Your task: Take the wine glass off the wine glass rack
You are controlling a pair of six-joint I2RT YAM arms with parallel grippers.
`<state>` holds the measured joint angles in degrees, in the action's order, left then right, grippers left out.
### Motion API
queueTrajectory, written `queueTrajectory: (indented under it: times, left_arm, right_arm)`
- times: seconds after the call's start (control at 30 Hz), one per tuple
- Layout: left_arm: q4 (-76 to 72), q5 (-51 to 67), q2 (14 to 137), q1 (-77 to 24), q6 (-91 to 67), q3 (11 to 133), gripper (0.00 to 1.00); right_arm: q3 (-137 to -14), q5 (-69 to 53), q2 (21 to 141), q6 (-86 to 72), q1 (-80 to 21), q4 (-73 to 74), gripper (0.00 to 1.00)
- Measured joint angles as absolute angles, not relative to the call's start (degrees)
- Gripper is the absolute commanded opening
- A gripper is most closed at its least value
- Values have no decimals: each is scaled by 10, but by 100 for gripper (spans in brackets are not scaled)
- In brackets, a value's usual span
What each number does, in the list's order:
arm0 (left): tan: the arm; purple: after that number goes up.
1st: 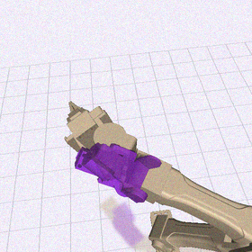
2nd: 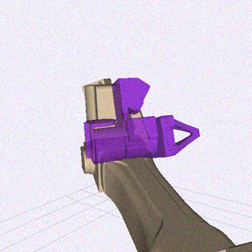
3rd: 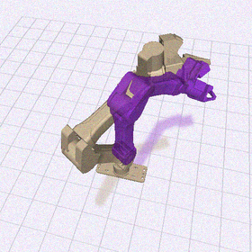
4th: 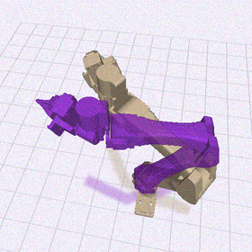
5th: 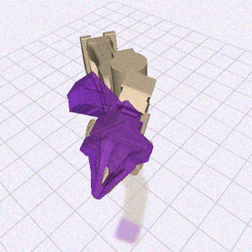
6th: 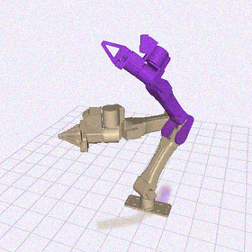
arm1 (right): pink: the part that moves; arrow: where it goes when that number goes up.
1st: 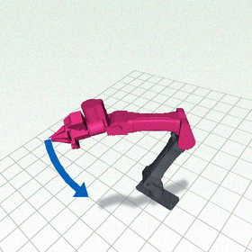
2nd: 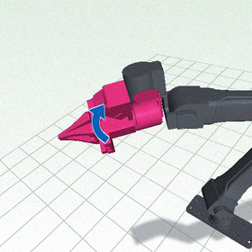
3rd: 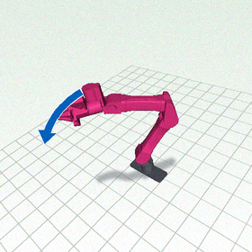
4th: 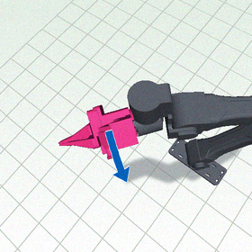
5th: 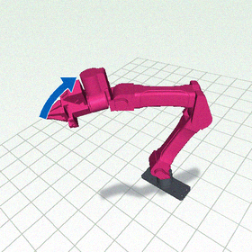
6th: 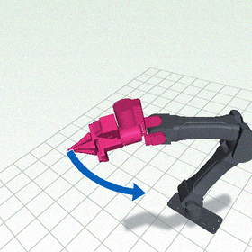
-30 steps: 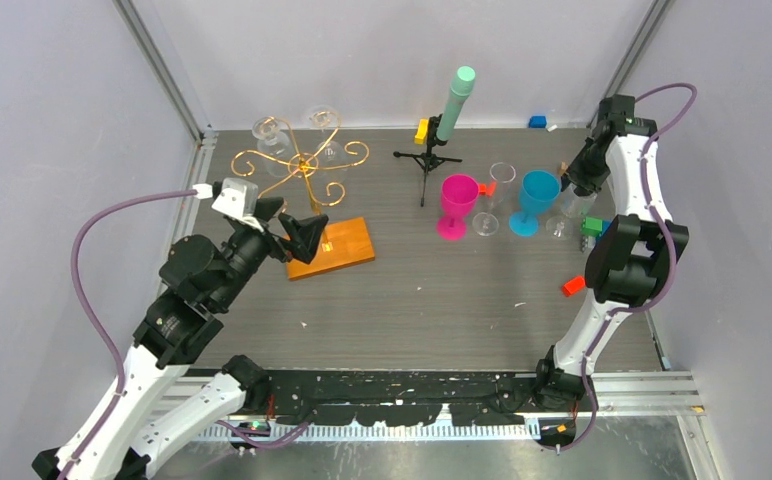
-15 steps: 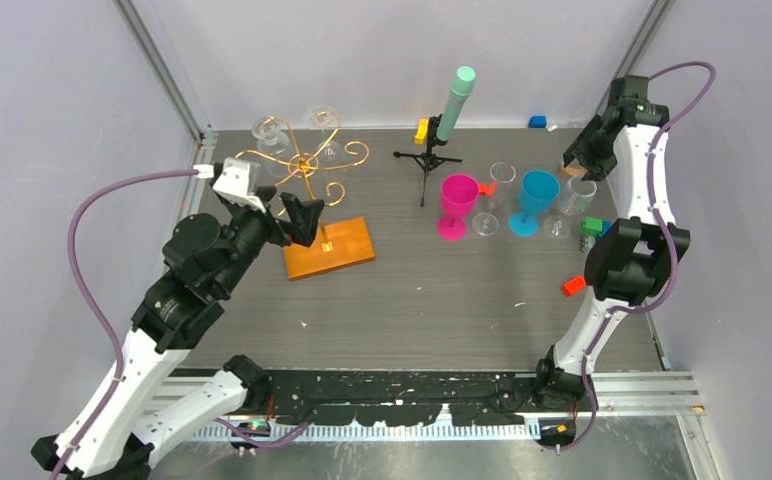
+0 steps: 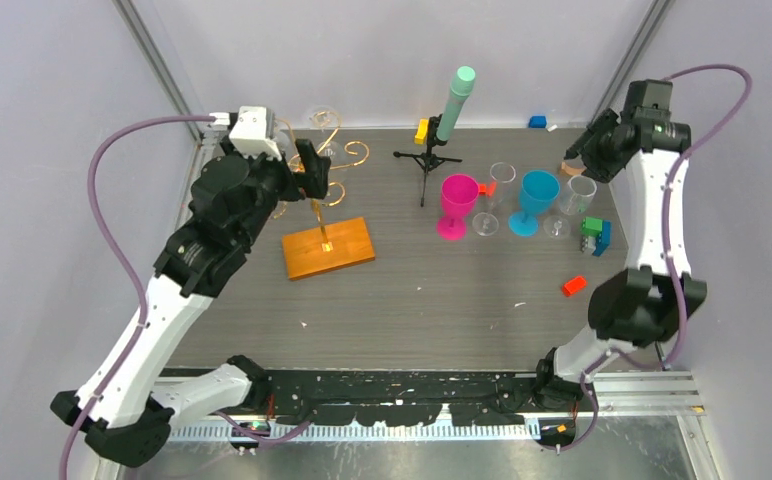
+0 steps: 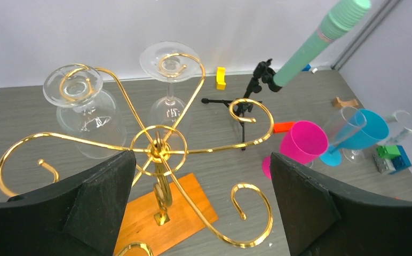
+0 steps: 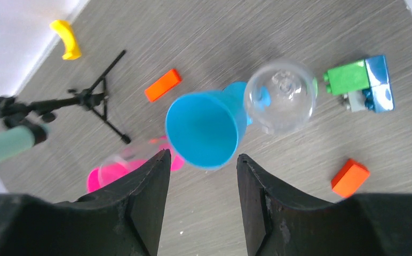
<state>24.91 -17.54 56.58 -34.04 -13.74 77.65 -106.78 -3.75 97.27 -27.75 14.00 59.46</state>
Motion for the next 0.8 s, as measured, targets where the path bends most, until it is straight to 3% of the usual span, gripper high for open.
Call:
queueTrajectory:
  times: [0.2,0.37,0.63,0.8]
  left_arm:
    - [250,-90,648,-228,-199,828,100]
    - [246,-17,681,-100,-254,835,100]
    - [249,78,717,6,-300,884,68]
    - [251,156,761,92,-335,903,63]
  right_arm:
    - [-966,-79,810,-309,140,555,54]
    - [-906,-117,744,-321,138,530,54]
    - [-820,-154,729,-333,132,516,48]
    - [-783,-164,703,-336,123,512,47]
